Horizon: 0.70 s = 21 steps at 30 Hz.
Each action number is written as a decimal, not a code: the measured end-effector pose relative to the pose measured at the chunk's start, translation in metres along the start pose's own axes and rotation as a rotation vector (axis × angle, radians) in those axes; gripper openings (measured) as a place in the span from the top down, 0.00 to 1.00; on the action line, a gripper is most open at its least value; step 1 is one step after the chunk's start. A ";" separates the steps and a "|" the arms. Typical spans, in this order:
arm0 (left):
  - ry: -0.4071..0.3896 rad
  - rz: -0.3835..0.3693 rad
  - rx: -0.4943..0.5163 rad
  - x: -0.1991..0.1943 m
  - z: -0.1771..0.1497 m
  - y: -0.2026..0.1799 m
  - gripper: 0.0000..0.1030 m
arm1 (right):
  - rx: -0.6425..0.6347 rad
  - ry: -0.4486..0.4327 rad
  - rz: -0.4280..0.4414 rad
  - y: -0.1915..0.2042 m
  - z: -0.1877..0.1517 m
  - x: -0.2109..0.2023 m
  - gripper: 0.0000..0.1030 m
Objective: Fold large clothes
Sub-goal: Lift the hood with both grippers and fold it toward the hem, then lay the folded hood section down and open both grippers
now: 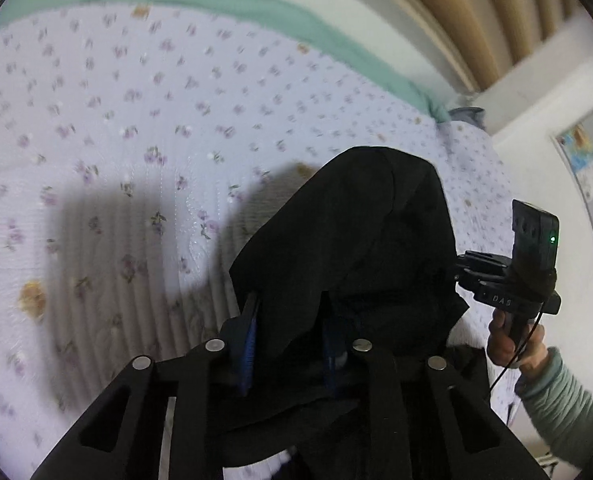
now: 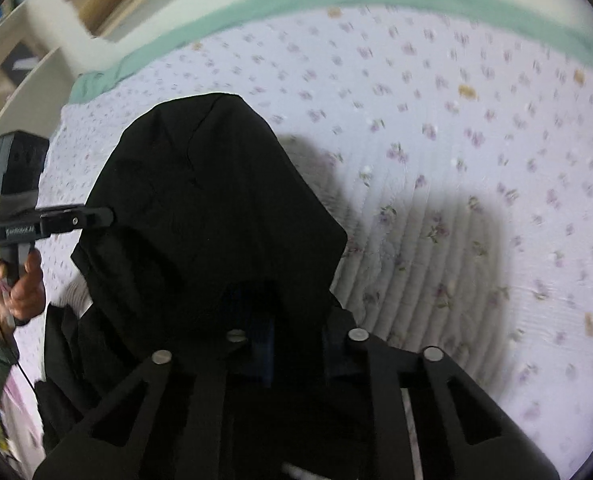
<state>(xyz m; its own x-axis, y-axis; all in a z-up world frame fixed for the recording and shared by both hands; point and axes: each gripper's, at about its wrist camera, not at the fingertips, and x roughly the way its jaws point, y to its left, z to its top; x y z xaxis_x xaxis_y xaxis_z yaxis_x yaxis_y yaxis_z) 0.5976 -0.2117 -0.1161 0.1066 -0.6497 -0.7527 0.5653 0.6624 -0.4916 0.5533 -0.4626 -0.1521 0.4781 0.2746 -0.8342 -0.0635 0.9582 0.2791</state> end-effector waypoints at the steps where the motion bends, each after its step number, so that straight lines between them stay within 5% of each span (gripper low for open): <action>1: -0.012 -0.001 0.011 -0.008 -0.002 -0.004 0.77 | -0.017 -0.017 -0.005 0.005 -0.003 -0.011 0.83; 12: -0.140 0.003 0.178 -0.117 -0.080 -0.078 0.78 | -0.162 -0.223 -0.090 0.084 -0.070 -0.139 0.84; 17: -0.132 0.018 0.198 -0.144 -0.144 -0.102 0.78 | -0.192 -0.256 -0.144 0.119 -0.126 -0.177 0.84; 21: -0.053 0.116 0.230 -0.137 -0.206 -0.115 0.78 | -0.207 -0.216 -0.188 0.143 -0.182 -0.177 0.84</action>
<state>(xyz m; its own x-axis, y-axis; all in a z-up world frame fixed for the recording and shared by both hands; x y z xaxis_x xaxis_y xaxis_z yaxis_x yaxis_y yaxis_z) 0.3496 -0.1228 -0.0465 0.2208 -0.5965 -0.7716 0.7172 0.6355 -0.2860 0.3002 -0.3597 -0.0516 0.6709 0.0897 -0.7361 -0.1226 0.9924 0.0092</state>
